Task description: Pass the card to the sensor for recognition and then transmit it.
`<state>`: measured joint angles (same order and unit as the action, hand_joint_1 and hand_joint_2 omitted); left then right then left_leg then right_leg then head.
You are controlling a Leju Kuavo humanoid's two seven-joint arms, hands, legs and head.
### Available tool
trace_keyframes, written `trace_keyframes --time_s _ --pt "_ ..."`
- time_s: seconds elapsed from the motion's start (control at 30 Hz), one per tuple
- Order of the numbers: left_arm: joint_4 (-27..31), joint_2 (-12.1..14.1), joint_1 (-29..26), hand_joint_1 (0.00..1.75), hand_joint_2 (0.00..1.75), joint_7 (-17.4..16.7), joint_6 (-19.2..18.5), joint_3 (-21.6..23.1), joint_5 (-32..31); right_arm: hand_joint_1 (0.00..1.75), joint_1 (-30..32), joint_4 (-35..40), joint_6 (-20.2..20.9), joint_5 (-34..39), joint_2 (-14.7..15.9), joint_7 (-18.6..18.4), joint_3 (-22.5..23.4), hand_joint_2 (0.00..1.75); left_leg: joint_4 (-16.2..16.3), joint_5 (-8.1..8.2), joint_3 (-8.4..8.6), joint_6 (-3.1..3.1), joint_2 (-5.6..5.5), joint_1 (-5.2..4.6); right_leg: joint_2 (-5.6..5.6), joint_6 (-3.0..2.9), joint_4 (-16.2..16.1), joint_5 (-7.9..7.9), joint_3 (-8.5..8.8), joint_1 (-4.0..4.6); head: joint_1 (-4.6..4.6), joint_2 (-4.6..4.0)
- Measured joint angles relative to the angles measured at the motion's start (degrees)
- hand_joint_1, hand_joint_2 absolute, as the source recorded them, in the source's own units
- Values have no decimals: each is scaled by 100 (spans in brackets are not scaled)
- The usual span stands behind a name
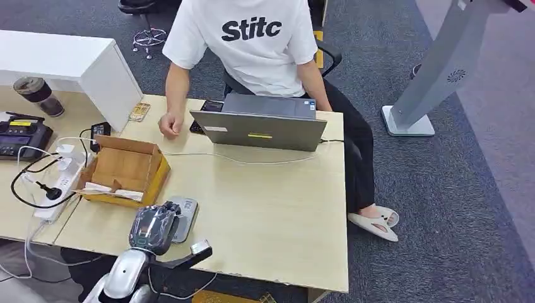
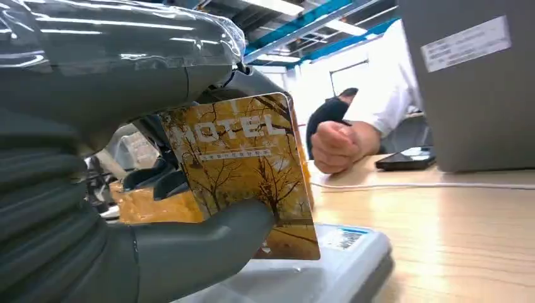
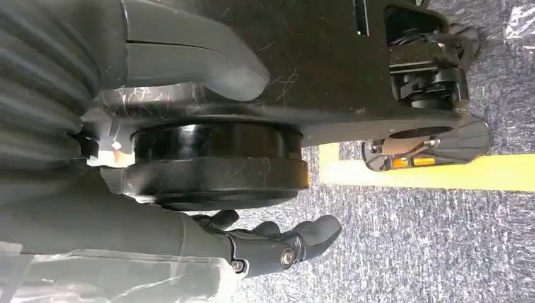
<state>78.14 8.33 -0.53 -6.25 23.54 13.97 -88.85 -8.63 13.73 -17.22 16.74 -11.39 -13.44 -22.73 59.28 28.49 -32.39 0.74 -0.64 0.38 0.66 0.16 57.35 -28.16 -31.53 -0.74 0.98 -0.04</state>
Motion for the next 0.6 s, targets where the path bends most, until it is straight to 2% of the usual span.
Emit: trace_keyframes --time_s 0.17,0.4,0.6 --pt "-35 -2 0 175 175 127 37 33 79 0 0 11 22 -48 0 -15 0 175 0 0 1 0 0 0 0 0 0 0 0 0 0 0" --pt "-76 0 4 175 175 135 31 87 107 0 0 17 28 -70 -2 -13 0 175 0 0 0 0 0 0 0 0 0 0 2 0 0 0" --pt "-103 129 4 175 175 144 -96 87 186 0 0 39 39 -129 -2 -22 0 175 0 0 2 0 -1 0 0 0 1 0 3 0 -2 0"
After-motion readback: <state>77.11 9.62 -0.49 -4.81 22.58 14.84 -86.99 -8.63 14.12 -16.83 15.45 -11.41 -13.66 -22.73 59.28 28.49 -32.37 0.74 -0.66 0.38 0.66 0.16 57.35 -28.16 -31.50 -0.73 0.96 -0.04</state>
